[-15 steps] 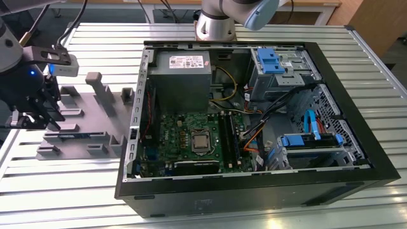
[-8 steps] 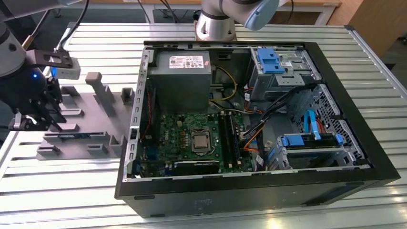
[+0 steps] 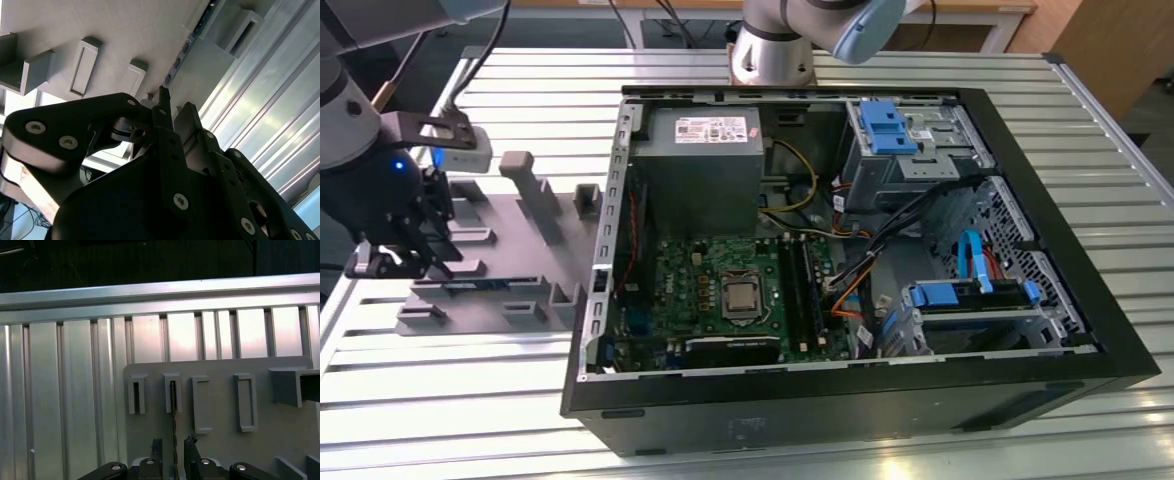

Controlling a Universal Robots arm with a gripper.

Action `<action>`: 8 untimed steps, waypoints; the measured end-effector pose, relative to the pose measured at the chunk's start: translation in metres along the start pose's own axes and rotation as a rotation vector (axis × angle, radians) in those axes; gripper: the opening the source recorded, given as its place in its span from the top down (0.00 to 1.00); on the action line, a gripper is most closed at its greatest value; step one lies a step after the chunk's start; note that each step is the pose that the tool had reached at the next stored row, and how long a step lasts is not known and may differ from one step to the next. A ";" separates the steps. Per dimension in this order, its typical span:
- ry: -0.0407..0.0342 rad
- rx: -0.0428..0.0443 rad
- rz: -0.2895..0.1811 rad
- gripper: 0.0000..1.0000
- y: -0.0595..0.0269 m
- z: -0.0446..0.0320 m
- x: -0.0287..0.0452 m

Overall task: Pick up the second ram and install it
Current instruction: 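Pick up the second ram and move it above second insertion slot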

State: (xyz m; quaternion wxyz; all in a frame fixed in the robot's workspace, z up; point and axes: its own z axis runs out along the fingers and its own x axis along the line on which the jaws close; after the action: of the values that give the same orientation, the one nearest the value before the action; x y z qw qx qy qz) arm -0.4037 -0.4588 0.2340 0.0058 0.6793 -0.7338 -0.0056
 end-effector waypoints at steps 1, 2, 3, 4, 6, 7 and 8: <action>0.0000 0.0000 0.000 0.69 0.0000 0.0010 0.0000; 0.0000 -0.0001 0.000 0.69 0.0000 0.0020 0.0000; 0.0000 0.0000 0.000 0.69 -0.0001 0.0032 0.0000; 0.0000 0.0000 0.000 0.69 -0.0001 0.0043 0.0000; 0.0001 -0.0001 0.000 0.69 -0.0001 0.0063 0.0000; 0.0001 -0.0001 0.000 0.69 -0.0001 0.0073 0.0000; 0.0000 0.0000 0.000 0.69 -0.0002 0.0084 0.0000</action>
State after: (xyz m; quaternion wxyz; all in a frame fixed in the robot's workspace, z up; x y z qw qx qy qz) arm -0.4037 -0.4588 0.2256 0.0058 0.6793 -0.7338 -0.0056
